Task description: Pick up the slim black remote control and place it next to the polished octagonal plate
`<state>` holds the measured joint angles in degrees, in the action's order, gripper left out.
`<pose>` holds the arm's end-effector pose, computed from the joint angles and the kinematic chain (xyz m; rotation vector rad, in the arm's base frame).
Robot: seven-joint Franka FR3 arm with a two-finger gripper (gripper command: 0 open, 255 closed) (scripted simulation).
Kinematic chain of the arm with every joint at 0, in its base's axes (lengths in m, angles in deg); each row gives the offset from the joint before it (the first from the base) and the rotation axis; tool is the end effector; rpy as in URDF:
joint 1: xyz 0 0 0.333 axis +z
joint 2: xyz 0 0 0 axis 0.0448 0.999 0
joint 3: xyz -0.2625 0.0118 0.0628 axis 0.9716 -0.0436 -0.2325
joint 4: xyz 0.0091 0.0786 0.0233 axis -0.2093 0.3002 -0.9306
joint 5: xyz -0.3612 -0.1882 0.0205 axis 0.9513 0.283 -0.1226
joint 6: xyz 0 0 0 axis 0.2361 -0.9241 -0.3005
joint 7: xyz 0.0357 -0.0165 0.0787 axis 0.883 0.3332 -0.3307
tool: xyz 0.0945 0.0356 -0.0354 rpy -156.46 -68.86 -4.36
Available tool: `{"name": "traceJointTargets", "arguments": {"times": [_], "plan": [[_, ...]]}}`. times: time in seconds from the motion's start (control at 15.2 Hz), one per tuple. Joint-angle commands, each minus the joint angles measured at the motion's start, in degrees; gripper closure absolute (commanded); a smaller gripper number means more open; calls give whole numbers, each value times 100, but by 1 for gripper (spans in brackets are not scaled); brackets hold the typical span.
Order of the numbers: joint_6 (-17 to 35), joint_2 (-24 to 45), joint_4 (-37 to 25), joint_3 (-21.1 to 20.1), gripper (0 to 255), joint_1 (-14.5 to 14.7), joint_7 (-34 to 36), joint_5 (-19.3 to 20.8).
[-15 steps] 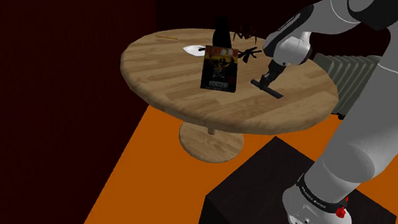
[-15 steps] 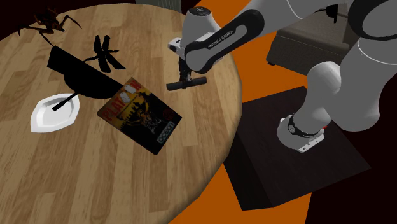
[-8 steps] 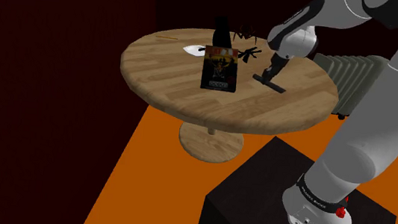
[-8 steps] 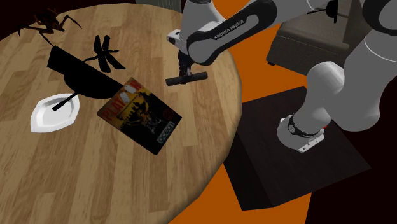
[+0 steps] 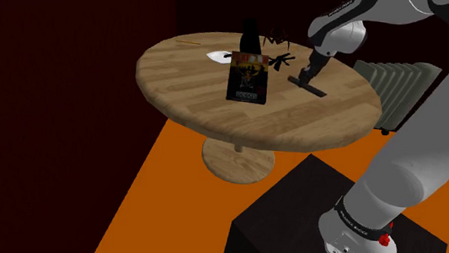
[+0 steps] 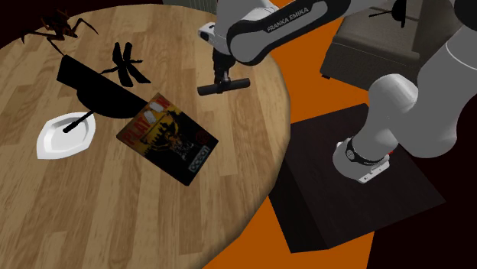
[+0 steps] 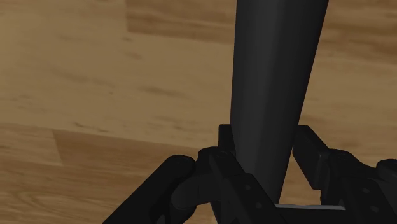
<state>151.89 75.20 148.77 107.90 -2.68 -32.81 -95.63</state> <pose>0.4219 -0.3537 0.3375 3.0821 -0.0877 0.3485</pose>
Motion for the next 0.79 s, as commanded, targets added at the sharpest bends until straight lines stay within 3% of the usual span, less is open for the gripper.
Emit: {"name": "traceJointTargets", "arguments": {"times": [0.0, 0.73], "plan": [[-129, -70, -75, -3, 255, -3, 69, 84], [-283, 1031, -1273, -622, 255, 616, 1174, -282]]}}
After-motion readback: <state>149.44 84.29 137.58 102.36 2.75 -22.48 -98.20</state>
